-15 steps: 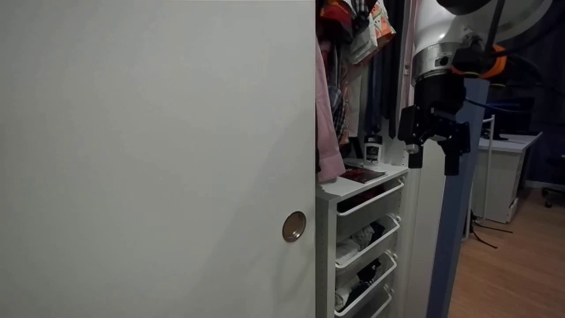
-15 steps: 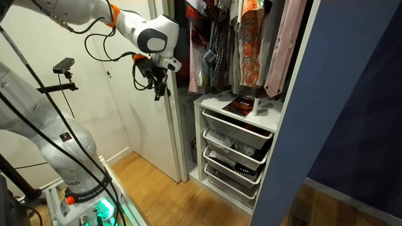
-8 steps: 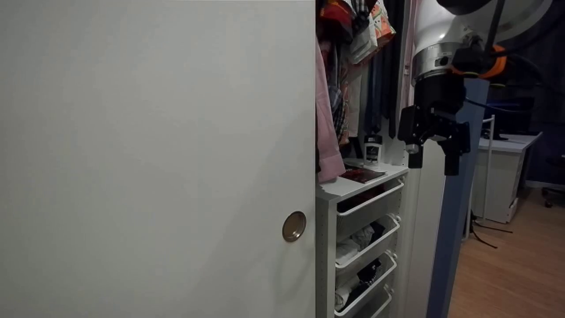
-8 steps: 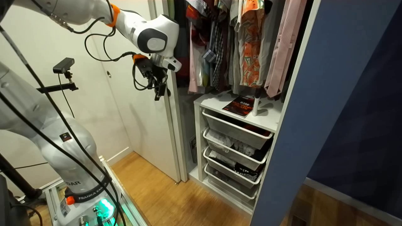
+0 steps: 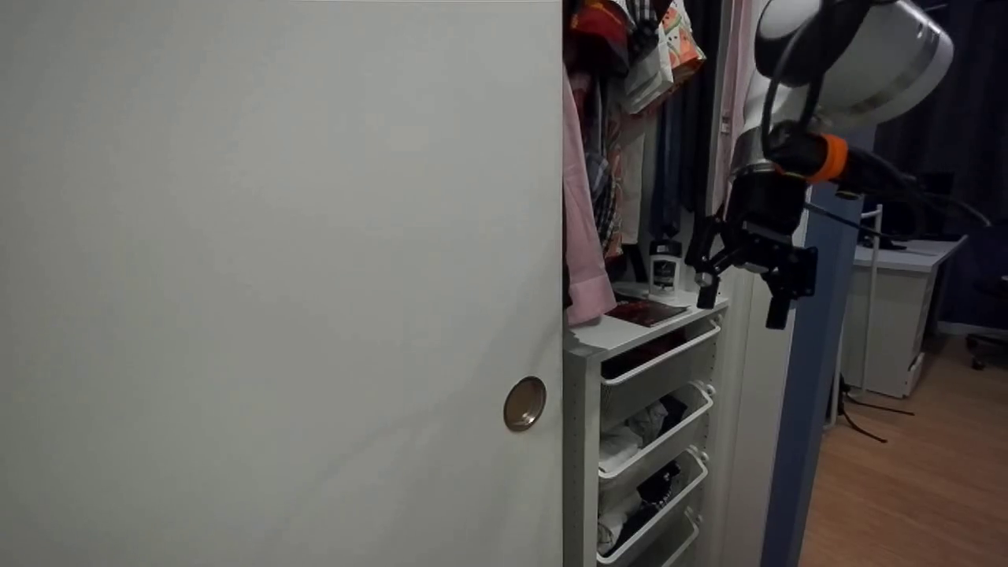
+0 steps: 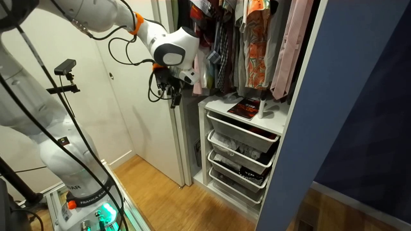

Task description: Pull out the second drawer fully

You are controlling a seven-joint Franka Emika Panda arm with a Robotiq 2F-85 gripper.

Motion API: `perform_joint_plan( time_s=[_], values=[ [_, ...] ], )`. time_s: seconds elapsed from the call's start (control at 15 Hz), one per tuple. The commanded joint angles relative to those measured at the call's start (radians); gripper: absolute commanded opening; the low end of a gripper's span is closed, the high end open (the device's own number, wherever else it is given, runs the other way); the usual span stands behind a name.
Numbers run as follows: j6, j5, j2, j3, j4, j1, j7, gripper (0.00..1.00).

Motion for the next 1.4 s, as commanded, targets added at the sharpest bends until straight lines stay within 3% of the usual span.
perform_joint_plan(
  time_s=[0.0,0.6,1.33],
  values=[
    [0.069,0.07,0.13,-0.043,0.046,-0.048,0.009,1.0],
    [0.402,0.172,0.393,-0.085,0.089,-0.123,-0.004,1.0],
    [0.552,0.537,0.719,-0.065,0.276,-0.252,-0.229,1.0]
  ],
)
